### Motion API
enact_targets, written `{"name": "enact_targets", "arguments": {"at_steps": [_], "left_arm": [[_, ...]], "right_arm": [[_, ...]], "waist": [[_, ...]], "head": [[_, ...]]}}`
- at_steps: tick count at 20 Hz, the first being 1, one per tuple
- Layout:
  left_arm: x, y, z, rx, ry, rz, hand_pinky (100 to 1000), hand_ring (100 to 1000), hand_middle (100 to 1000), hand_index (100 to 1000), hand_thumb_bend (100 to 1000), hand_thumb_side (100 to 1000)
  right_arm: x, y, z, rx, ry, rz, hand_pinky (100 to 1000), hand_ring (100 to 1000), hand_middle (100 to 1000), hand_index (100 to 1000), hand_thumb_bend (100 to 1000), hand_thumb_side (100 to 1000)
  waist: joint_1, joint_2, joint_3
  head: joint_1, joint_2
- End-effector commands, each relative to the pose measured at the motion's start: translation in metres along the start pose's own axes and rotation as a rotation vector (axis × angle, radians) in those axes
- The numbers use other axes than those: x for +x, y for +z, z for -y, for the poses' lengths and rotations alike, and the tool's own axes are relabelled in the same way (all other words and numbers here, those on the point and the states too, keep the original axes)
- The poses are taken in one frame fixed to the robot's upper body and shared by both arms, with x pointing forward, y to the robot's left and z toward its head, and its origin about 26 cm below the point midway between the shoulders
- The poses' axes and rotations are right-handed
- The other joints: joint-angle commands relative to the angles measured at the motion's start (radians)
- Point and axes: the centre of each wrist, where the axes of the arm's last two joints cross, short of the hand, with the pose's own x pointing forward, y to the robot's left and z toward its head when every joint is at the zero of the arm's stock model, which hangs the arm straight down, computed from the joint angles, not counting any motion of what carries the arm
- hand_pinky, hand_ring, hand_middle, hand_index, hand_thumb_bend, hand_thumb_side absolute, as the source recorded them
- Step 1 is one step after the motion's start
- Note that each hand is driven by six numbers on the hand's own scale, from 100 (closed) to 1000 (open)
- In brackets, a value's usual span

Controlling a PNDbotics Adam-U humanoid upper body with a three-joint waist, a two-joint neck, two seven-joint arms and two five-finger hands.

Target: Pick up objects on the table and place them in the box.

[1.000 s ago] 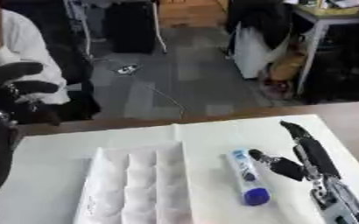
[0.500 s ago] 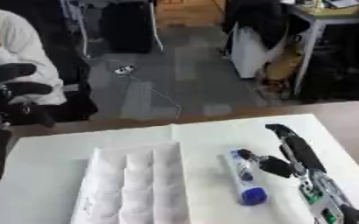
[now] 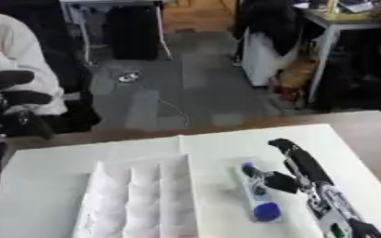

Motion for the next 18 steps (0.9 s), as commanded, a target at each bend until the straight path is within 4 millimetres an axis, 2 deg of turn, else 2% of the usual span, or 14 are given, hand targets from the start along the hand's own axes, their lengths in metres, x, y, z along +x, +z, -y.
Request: {"name": "enact_targets", "arguments": {"at_steps": [1,6,7,8,9,12,13,14,15,16,18], "left_arm": [[0.007,-0.007,0.0,-0.012,0.0,0.033,433,672,783,824,544,866],[0.007,-0.008,0.001,-0.017,0.0,0.036,435,673,784,825,544,866],[0.007,-0.007,0.0,-0.017,0.0,0.035,434,674,784,824,544,866],[0.007,-0.007,0.0,-0.018,-0.002,0.032,434,674,784,825,544,866],[0.007,-0.006,0.0,-0.018,-0.003,0.03,433,674,784,825,544,866],[0.007,-0.006,0.0,-0.021,-0.004,0.028,433,675,784,825,544,866],[0.007,-0.006,0.0,-0.022,-0.005,0.028,434,675,784,825,544,866],[0.007,-0.006,0.0,-0.022,-0.005,0.029,434,675,784,825,544,866],[0.007,-0.006,0.0,-0.022,-0.005,0.031,434,676,784,825,543,866],[0.007,-0.007,0.0,-0.022,-0.005,0.032,434,675,784,825,543,866],[0.007,-0.007,0.0,-0.023,-0.005,0.034,436,677,785,825,543,865]], "right_arm": [[0.01,-0.002,0.006,-0.022,-0.004,0.02,928,957,919,944,672,820],[0.014,0.0,-0.003,-0.005,-0.009,0.01,929,961,923,947,665,810],[0.014,0.0,-0.005,-0.002,-0.009,0.01,929,963,925,942,563,770],[0.016,0.001,-0.008,0.001,-0.009,0.009,929,963,926,943,576,773],[0.017,0.002,-0.011,0.002,-0.01,0.005,930,964,919,936,530,752],[0.015,0.004,-0.014,0.006,-0.005,-0.009,931,966,921,932,537,746],[0.013,0.004,-0.015,0.008,-0.004,-0.014,927,959,918,917,499,734],[0.011,0.005,-0.015,0.012,0.0,-0.018,925,953,915,914,520,706],[0.011,0.005,-0.016,0.019,0.004,-0.022,915,931,908,904,474,712],[0.01,0.006,-0.018,0.028,0.01,-0.025,917,935,910,909,471,718],[0.009,0.007,-0.02,0.051,0.022,-0.034,916,928,907,892,480,660]], "waist": [[-0.003,-0.013,0.003],[-0.004,-0.015,0.004],[-0.005,-0.016,0.004],[-0.006,-0.018,0.003],[-0.006,-0.019,0.003],[-0.007,-0.02,0.001],[-0.007,-0.02,0.001],[-0.008,-0.019,0.001],[-0.009,-0.019,0.001],[-0.009,-0.019,0.002],[-0.01,-0.02,0.003]], "head": [[-0.006,-0.012],[-0.003,-0.012],[-0.002,-0.012],[0.0,-0.01],[0.003,-0.008],[0.01,-0.005],[0.011,-0.005],[0.012,-0.004],[0.013,-0.004],[0.013,-0.004],[0.014,-0.002]]}}
